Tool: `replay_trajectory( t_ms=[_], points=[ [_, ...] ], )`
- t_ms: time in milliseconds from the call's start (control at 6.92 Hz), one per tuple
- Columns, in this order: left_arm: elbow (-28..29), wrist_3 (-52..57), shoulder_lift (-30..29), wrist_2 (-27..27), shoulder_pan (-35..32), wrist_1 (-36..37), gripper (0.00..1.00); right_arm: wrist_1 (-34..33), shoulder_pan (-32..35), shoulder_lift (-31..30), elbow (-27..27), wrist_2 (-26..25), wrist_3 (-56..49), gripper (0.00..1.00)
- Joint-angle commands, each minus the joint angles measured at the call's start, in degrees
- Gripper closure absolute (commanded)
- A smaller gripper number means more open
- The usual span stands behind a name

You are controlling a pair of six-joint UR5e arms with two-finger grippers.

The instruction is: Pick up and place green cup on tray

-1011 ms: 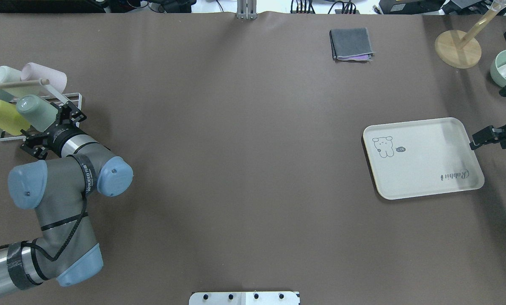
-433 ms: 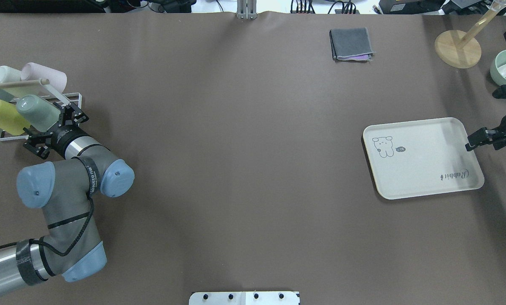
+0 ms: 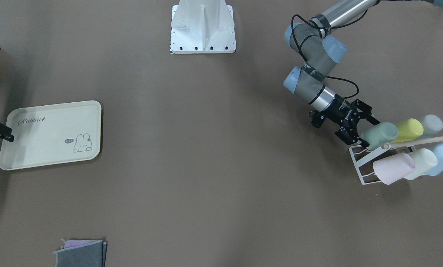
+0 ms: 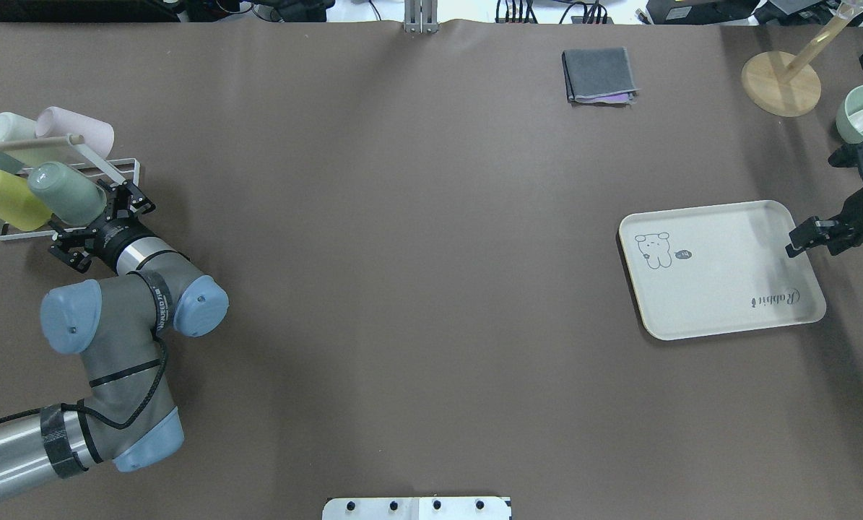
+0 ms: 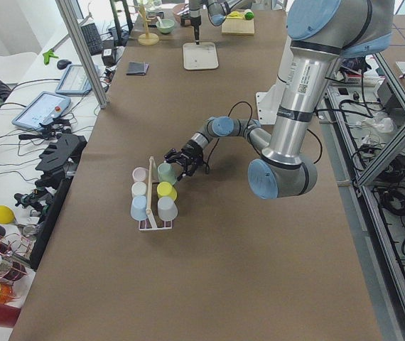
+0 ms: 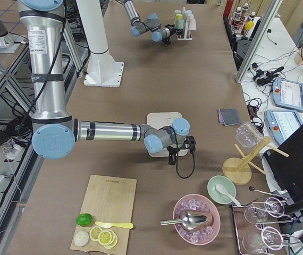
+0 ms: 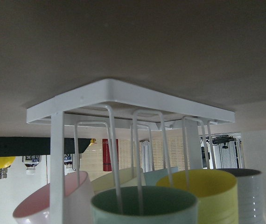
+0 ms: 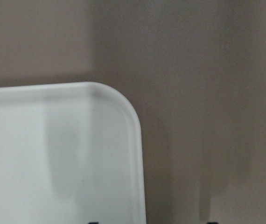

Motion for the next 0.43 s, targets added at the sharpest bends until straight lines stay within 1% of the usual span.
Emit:
replay_trajectory(
  t_ms=[0, 144, 289],
  points=[
    [0.62, -0.02, -0.01, 0.36, -0.04, -0.65, 0.03, 0.57, -0.42, 0.09, -0.36, 0.02, 0.01, 0.42],
    [0.54, -0.02, -0.01, 0.36, -0.04, -0.65, 0.03, 0.66, -0.60, 0.09, -0.54, 0.02, 0.01, 0.49],
    [0.54, -0.02, 0.08, 0.36, -0.13, -0.74, 0.03, 0.66, -0.69, 0.09, -0.80, 0.46, 0.01, 0.52]
  ],
)
